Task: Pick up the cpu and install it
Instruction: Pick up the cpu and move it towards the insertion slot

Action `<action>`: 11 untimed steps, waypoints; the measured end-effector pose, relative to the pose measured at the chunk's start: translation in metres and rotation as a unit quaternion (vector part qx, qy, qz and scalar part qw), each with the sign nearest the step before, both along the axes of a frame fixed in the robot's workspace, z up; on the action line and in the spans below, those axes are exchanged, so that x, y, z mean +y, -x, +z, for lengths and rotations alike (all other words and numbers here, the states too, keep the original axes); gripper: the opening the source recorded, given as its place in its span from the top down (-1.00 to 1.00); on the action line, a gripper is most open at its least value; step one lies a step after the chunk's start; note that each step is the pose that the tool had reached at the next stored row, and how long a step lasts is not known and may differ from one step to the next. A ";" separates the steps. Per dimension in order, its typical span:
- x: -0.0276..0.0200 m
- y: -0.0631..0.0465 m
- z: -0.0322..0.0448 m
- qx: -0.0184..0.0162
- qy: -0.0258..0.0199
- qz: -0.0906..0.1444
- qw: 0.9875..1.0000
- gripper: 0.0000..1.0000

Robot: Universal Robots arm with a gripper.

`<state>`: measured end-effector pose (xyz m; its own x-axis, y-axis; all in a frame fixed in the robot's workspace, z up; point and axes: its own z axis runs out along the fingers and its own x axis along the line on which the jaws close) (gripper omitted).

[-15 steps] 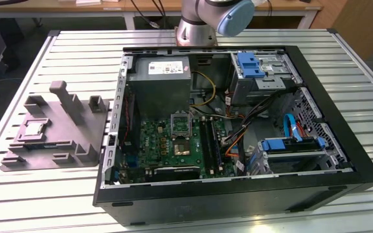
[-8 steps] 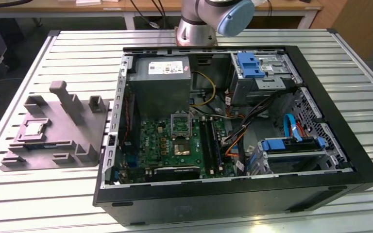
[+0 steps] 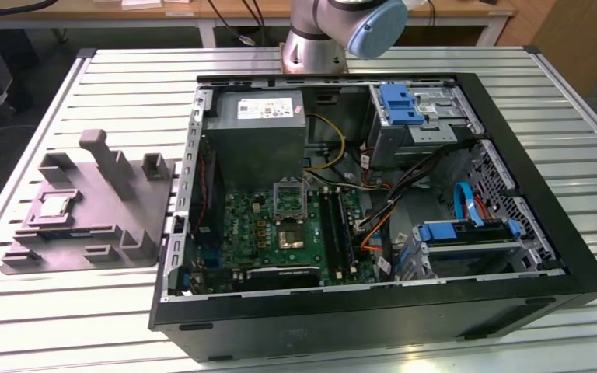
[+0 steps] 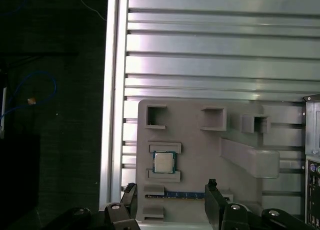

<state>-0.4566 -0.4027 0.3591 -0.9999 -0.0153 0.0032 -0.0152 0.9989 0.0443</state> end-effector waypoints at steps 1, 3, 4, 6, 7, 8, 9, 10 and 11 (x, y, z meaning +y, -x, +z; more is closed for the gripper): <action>0.0000 0.000 -0.0003 0.000 0.000 0.000 1.000 -0.29; -0.0001 0.000 -0.0009 0.000 0.000 0.000 1.000 -0.29; -0.0001 0.000 -0.0012 0.000 0.000 0.000 1.000 -0.29; -0.0002 0.000 -0.0012 0.000 0.000 0.000 1.000 -0.29; -0.0002 0.000 -0.0013 0.000 0.000 0.000 1.000 -0.29; -0.0002 0.000 -0.0013 0.000 0.000 0.000 1.000 -0.29; -0.0002 0.000 -0.0013 0.000 0.000 0.000 1.000 -0.29; -0.0002 0.000 -0.0013 0.000 0.000 0.000 1.000 -0.29; -0.0002 0.000 -0.0013 0.000 0.000 0.000 1.000 -0.29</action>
